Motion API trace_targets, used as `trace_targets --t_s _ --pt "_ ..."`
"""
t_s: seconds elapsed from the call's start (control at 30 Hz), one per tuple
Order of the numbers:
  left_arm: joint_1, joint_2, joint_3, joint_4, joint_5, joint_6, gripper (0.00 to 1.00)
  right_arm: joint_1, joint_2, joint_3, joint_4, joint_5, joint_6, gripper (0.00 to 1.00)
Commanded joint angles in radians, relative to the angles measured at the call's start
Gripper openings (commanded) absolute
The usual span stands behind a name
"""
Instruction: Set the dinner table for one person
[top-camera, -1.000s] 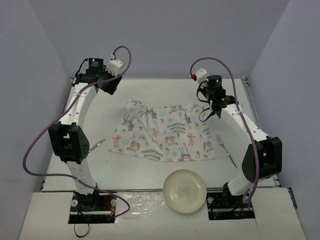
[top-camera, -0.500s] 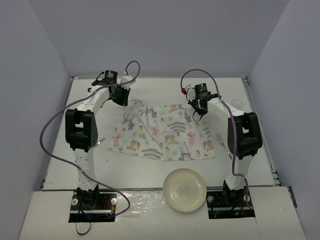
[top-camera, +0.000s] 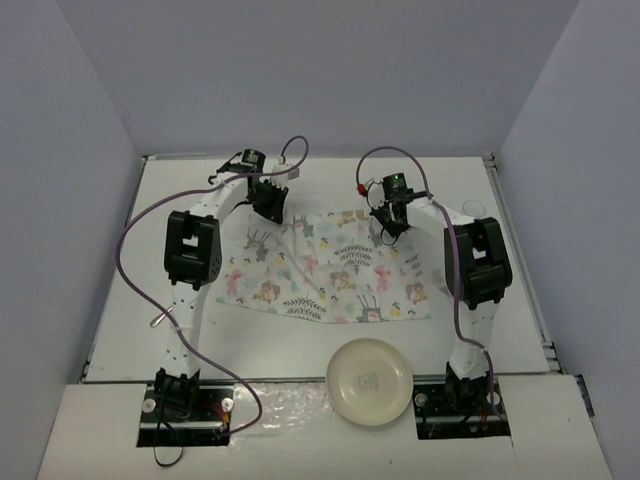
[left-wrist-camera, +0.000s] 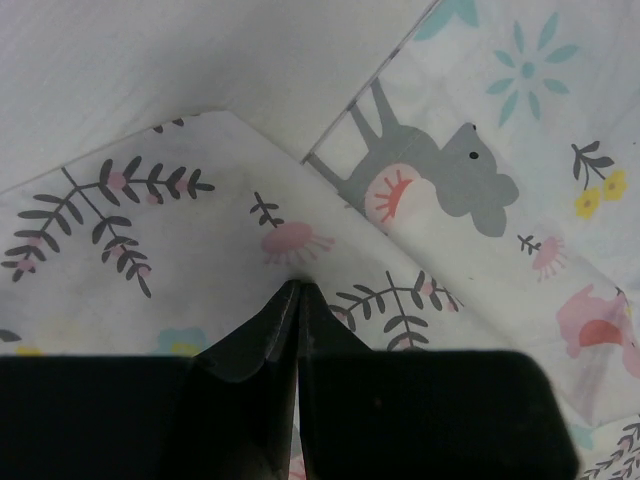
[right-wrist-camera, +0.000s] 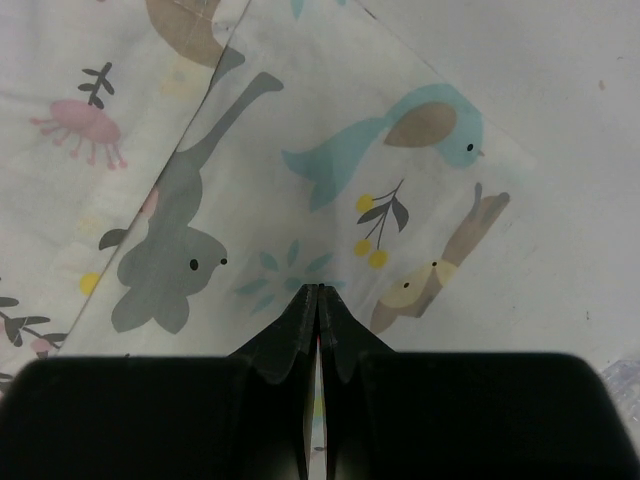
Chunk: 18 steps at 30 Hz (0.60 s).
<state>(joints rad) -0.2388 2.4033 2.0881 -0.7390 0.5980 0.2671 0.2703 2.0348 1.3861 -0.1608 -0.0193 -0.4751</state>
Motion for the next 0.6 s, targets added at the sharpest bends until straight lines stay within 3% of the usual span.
trace_targets --t_s 0.0,0.27,0.57 --pt "0.017 -0.002 0.069 -0.048 0.025 -0.020 0.00 0.007 0.015 0.044 0.012 0.021 0.012 0.00" --pt "0.073 0.010 0.059 -0.053 -0.033 -0.029 0.00 -0.018 0.111 0.122 0.001 0.190 0.010 0.00" --pt "0.146 0.004 0.067 -0.056 -0.071 -0.021 0.00 -0.064 0.221 0.233 -0.012 0.192 0.017 0.00"
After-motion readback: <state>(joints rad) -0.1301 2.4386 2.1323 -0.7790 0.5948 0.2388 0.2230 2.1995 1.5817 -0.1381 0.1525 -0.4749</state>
